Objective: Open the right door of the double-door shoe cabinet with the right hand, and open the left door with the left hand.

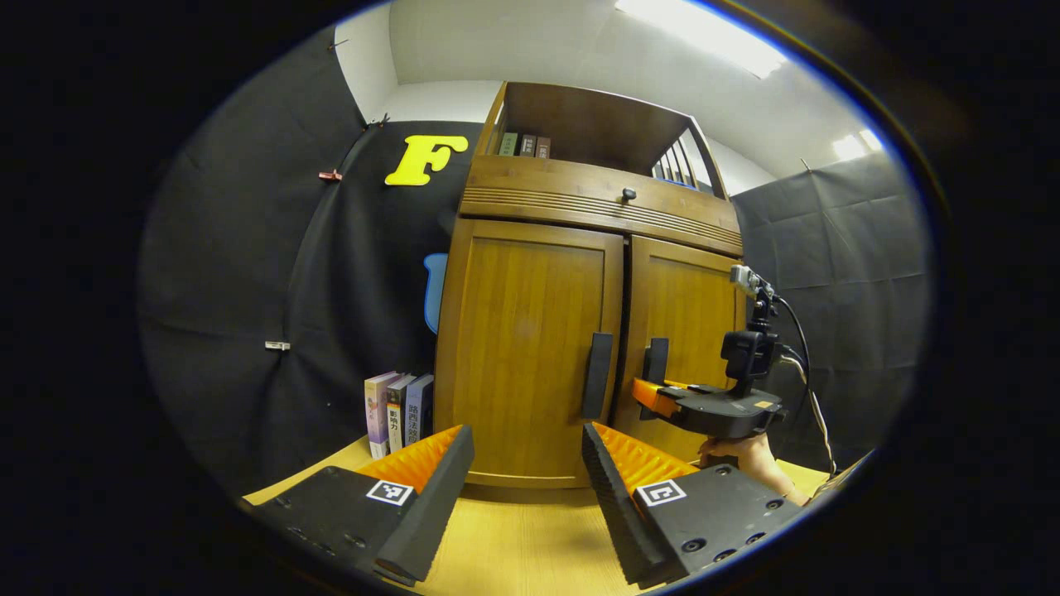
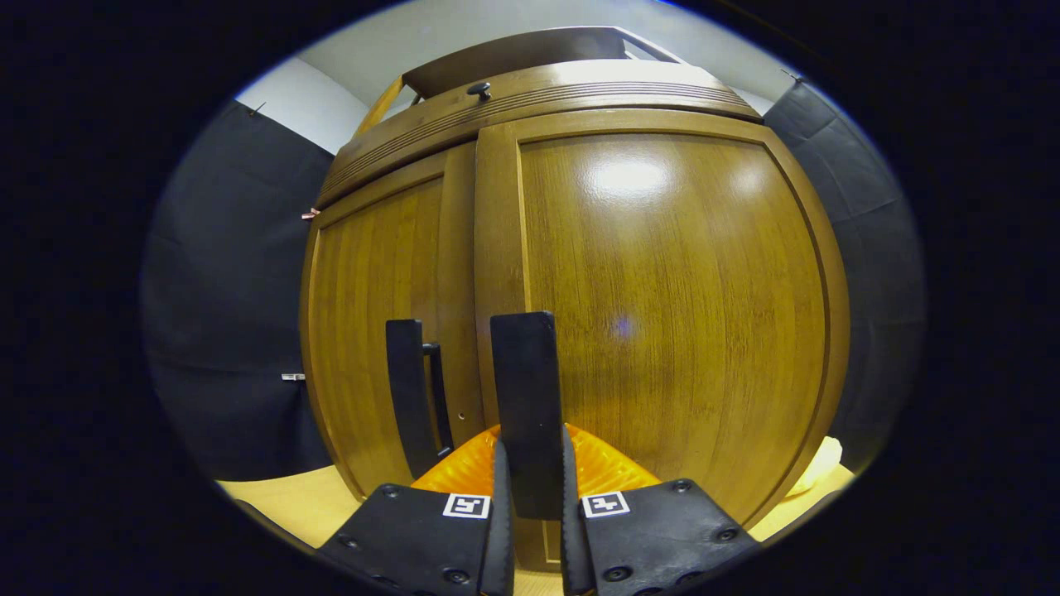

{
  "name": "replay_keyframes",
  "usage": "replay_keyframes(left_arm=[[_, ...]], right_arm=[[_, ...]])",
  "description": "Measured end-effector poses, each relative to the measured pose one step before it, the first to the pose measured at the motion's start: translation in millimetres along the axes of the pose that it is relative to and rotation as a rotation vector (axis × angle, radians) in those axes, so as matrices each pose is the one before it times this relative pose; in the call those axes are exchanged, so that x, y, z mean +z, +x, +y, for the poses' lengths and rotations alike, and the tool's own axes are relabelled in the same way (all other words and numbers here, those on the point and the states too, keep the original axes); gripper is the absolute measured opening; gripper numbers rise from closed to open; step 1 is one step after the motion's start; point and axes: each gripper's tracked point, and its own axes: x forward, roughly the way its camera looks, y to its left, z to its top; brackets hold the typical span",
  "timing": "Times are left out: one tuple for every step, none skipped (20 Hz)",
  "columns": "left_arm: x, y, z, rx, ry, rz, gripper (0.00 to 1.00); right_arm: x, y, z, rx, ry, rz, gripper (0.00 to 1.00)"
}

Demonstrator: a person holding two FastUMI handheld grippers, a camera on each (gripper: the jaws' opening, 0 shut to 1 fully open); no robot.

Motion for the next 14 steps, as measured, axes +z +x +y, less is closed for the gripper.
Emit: replay_keyframes(left_arm=[[-0.29, -0.21, -1.87, -0.00309, -0.00030, 0.00190, 0.78], [-0.71, -1.38, -2.60, -0.00233, 0.00026, 0.00206, 0.83], [-0.03, -0.43, -1.92, -0.00306, 0.00079, 0.00096, 0.83], [-0.14, -0.52, -2.27, -0.00354, 0.00047, -0.00090, 0.83], [0.60, -0.21, -2.99, -0.00512, 0.00015, -0.00121, 0.83], [-0.11, -0.33, -3.39, -0.00636, 0.00012, -0.00180, 0.83], [0.96, -0.55, -3.72, -0.00635, -0.00073, -0.00155, 0.79], [-1.08, -1.15, -3.17, -0.00708, -0.00162, -0.00172, 0.79], [0.47, -0.09, -3.81, -0.00718, -0.00280, -0.00006, 0.79], [-0.83, -0.12, -3.75, -0.00713, -0.00265, 0.00065, 0.83], [-0.03, -0.13, -3.65, -0.00693, -0.00268, 0.00072, 0.83], [-0.95, -0.08, -3.76, -0.00610, -0.00270, 0.00129, 0.83], [0.23, 0.05, -3.93, -0.00721, -0.00263, 0.00128, 0.83], [-0.88, -0.05, -4.68, -0.00874, -0.00276, 0.00109, 0.83]], right_arm=[[0.29, -2.97, 0.60, 0.00310, -0.00728, 0.00261, 0.26], [-0.18, -5.27, -0.13, 0.00258, -0.00734, 0.00338, 0.21], [-0.60, -6.52, 1.14, 0.00351, -0.00687, 0.00487, 0.26], [-0.07, -4.64, 0.51, 0.00327, -0.00374, 0.00308, 0.26], [0.52, -5.04, -0.18, 0.00434, -0.00445, 0.00274, 0.25], [0.40, -5.87, 0.15, 0.00395, -0.00329, 0.00187, 0.26], [0.83, -5.26, -0.38, 0.00459, -0.00314, 0.00333, 0.26], [0.87, -6.09, -0.34, 0.00470, -0.00429, 0.00193, 0.21], [0.26, -6.16, -0.55, 0.00429, -0.00240, 0.00329, 0.21], [0.75, -6.11, -0.36, 0.00455, -0.00083, 0.00239, 0.21], [1.13, -5.37, -0.53, 0.00245, -0.00368, 0.00118, 0.26], [0.76, -6.13, -0.16, 0.00339, -0.00271, 0.00316, 0.26], [0.51, -6.30, -0.64, 0.00331, -0.00146, 0.00174, 0.26], [1.61, -6.41, -1.07, 0.00276, -0.00007, 0.00165, 0.26]])
